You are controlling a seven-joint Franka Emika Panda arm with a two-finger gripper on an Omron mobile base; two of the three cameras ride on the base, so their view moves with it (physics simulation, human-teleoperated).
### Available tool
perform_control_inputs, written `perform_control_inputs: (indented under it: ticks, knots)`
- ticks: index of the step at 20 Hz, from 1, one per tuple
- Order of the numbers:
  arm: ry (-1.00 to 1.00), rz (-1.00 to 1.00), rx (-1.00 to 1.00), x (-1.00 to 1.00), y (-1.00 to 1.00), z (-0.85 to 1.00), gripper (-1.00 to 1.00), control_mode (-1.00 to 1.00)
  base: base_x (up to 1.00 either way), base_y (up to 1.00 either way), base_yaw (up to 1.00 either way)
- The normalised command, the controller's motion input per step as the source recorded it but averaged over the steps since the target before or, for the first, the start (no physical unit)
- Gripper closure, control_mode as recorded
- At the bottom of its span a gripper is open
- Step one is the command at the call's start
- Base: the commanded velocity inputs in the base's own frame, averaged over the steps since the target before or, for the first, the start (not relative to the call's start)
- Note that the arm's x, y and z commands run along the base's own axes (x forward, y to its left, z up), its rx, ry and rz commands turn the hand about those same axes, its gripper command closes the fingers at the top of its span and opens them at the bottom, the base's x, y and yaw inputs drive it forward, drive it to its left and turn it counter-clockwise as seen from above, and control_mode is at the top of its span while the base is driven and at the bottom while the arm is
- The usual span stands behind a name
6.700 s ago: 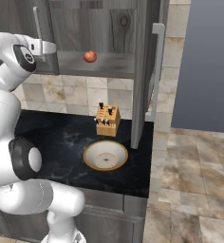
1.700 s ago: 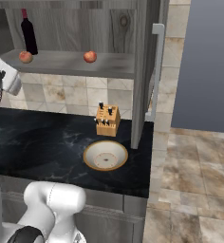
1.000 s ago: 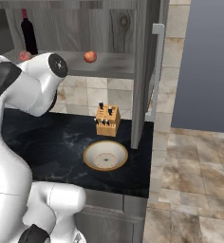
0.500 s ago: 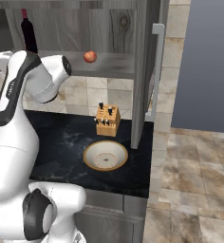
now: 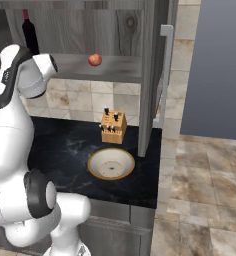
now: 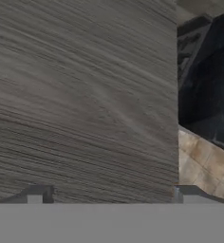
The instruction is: Open the cabinet. Pick the peach and peach from the cabinet and place them into the bowl. Then close the cabinet.
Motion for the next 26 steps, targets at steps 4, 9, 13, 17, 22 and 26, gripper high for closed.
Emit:
perform_control_inputs:
  ticks: [4,9,13,17,22,26]
  knots:
    - [0.08,0.15,0.01,0.0,0.5,0.0,-1.0,-1.0,0.0,0.0,0.0]
    - [0.06,0.11,0.0,0.0,0.5,-0.03,-1.0,-1.0,0.0,0.0,0.0]
    - [0.05,0.06,0.0,-0.01,0.44,-0.08,-1.0,-1.0,0.0,0.0,0.0]
    - [0.02,0.03,0.0,0.0,0.37,-0.06,-1.0,-1.0,0.0,0.0,0.0]
    - [0.0,0.0,0.0,0.0,0.34,-0.09,-1.0,-1.0,0.0,0.0,0.0]
    - [0.01,0.0,0.0,-0.01,0.3,-0.12,-1.0,-1.0,0.0,0.0,0.0]
